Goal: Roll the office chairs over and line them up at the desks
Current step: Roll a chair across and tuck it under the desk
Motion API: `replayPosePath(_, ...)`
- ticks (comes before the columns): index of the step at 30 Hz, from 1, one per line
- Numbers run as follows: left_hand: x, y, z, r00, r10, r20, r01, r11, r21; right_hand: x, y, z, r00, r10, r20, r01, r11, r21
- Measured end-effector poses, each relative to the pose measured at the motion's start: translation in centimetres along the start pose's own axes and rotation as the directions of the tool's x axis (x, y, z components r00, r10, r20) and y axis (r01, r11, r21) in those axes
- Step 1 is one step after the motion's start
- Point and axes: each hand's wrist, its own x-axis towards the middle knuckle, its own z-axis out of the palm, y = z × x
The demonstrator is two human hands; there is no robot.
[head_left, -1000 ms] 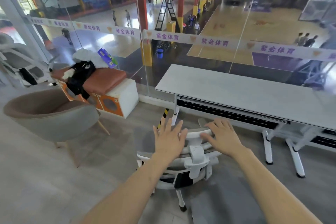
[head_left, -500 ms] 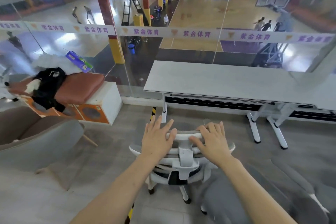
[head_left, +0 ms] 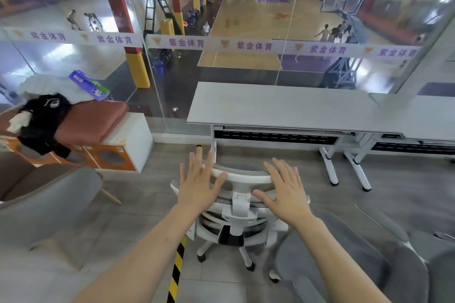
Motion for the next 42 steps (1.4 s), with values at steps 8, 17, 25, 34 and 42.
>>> replayPosePath(8, -1.4, -4.2, 3.2, 0.911, -0.299, 0.285, 0.309, 0.951, 0.011, -3.6, 5.3, 1.7, 0.885, 0.363, 0.293, -0.397, 0.915, 0.066)
replayPosePath(17, -0.2, -4.2, 3.7, 0.821, -0.405, 0.403, 0.421, 0.906, 0.052, -1.7, 6.8, 4.7, 0.823, 0.395, 0.408, -0.467, 0.88, 0.09)
replayPosePath(25, 0.1, -4.9, 4.3, 0.826, -0.414, 0.383, 0.412, 0.907, 0.092, -1.8, 6.4, 6.2, 0.849, 0.404, 0.341, -0.462, 0.88, 0.106)
replayPosePath(34, 0.8, -6.1, 4.4, 0.835, -0.41, 0.367, 0.402, 0.91, 0.102, -0.4, 6.0, 7.0, 0.84, 0.413, 0.352, -0.467, 0.881, 0.081)
replayPosePath(42, 2.9, -7.6, 4.0, 0.832, -0.407, 0.377, 0.4, 0.911, 0.101, 1.5, 5.3, 8.1, 0.846, 0.406, 0.345, -0.458, 0.885, 0.08)
